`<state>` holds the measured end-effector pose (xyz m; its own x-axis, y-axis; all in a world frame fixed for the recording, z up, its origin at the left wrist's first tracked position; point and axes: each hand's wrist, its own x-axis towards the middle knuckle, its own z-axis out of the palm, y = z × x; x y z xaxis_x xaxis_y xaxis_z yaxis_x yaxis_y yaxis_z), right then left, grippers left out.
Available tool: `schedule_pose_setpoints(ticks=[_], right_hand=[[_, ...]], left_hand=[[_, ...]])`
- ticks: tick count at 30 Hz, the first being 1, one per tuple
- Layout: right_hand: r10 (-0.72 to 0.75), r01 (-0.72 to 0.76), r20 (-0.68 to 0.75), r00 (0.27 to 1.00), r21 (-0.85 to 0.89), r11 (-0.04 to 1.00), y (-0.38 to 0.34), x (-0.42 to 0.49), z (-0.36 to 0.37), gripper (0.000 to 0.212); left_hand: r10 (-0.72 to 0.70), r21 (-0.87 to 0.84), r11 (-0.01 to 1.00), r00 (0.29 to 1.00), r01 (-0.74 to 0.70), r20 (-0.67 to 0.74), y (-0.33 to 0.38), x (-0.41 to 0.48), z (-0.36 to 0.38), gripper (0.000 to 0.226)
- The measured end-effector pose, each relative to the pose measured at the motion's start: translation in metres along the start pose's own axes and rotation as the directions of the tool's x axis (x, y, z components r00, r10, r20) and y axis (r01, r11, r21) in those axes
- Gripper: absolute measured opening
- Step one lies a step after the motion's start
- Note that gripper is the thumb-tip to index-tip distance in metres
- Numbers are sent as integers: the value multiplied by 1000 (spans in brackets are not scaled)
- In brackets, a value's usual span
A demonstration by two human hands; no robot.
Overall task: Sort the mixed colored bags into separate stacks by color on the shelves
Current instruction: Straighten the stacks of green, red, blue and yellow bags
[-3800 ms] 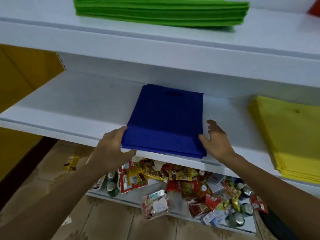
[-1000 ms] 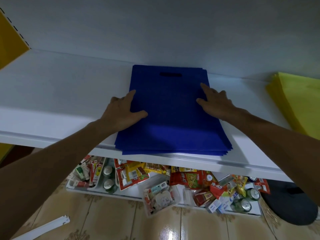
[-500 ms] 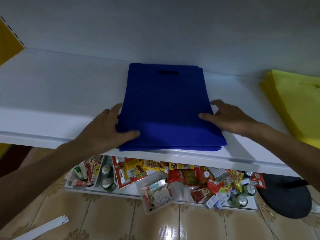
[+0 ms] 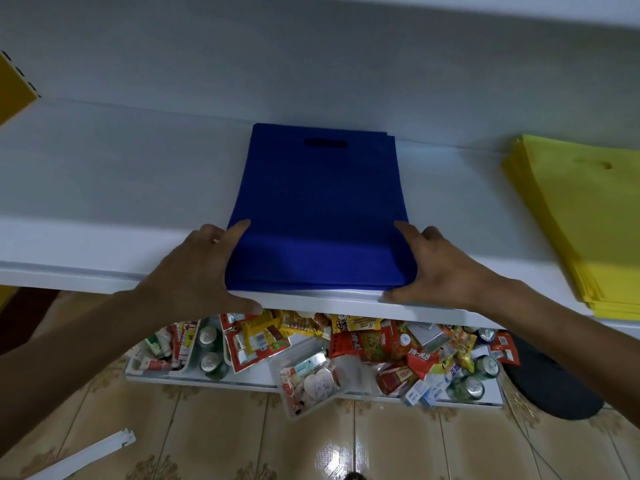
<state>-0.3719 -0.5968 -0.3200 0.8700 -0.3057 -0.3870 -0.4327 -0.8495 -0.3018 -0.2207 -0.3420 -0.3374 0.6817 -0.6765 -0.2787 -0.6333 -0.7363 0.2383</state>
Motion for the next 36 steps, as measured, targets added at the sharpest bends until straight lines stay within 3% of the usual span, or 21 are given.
schedule_pose_setpoints(ticks=[4, 12, 19, 22, 26, 31, 34, 36], right_hand=[[28, -27, -13, 1000, 51, 998, 0, 1, 0, 104], [64, -60, -23, 998, 136, 989, 0, 6, 4, 102], [40, -33, -75, 996, 98, 995, 3, 21, -1, 108], [47, -41, -32, 998, 162, 986, 5, 22, -3, 105], [61, -45, -107, 992, 148, 988, 6, 28, -1, 111], [65, -62, -12, 998, 192, 979, 16, 32, -6, 118], [95, -72, -91, 991, 229, 971, 23, 32, -6, 106], [83, -62, -78, 993, 243, 968, 22, 32, -5, 109]], left_hand=[[-37, -130, 991, 999, 32, -36, 1, 6, -3, 109], [-33, -197, 980, 999, 26, -32, -2, 12, -5, 109], [9, -146, 989, 1000, -7, 13, -11, 27, -9, 112], [10, -189, 982, 999, -18, -43, -14, 29, -10, 102], [21, -184, 982, 987, -52, -162, -12, 33, -7, 87], [8, -154, 988, 997, -20, -78, -9, 34, -8, 94], [-32, -138, 990, 975, 1, -221, -11, 32, -7, 87], [-47, -210, 978, 975, 0, -219, -14, 33, -7, 87]])
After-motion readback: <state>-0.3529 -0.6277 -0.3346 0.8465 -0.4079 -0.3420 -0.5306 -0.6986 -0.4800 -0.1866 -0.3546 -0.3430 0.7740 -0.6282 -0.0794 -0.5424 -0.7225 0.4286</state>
